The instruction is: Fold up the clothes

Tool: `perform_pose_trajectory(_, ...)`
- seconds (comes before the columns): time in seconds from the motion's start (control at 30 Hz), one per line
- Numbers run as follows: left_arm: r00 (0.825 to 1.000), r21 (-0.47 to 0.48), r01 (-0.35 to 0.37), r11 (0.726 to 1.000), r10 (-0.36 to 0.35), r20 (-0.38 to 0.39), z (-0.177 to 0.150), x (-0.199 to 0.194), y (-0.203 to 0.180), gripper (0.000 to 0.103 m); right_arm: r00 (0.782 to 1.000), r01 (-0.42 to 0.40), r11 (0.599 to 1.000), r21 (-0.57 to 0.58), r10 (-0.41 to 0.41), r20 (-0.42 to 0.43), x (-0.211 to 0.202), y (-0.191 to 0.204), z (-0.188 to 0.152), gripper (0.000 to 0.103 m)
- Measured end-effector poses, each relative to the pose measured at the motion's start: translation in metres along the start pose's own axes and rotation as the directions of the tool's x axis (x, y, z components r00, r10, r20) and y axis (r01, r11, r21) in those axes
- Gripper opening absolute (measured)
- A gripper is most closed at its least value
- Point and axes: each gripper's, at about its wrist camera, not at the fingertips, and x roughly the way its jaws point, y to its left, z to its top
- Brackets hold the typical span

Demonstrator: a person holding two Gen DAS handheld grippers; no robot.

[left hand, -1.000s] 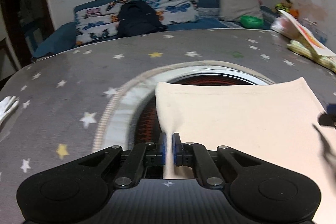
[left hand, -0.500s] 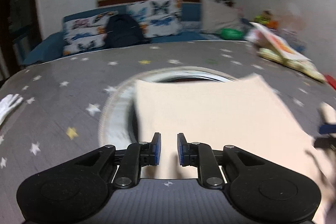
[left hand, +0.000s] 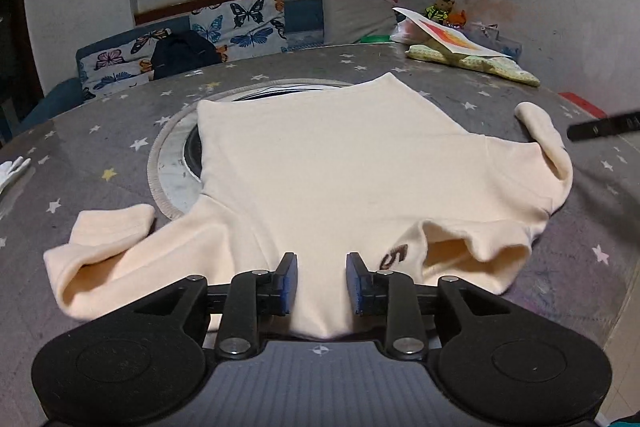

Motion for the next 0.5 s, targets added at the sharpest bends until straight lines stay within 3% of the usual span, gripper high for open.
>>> perform_pose_trajectory(0.27,0.999,0.006,-0.035,0.999,0.035,0.010,-0.005,0.000,-0.006,0.039,1.000,0.030,0.967,0.255,-0.028,-0.009,0.043,-0.053,0.015,0.038)
perform_pose_trajectory(0.37,0.999,-0.001,-0.042,0.999,0.042,0.012,-0.006,-0.001,-0.005,0.040,1.000,0.026,0.953,0.303,-0.025,-0.007,0.057,-0.060,0.016,0.037)
perform_pose_trajectory(0.5,0.999,0.003,-0.051,0.999,0.051,0.012,-0.005,0.000,-0.007,0.042,1.000,0.002,0.944,0.330,-0.007,0.014,0.067,-0.061,0.014,0.013)
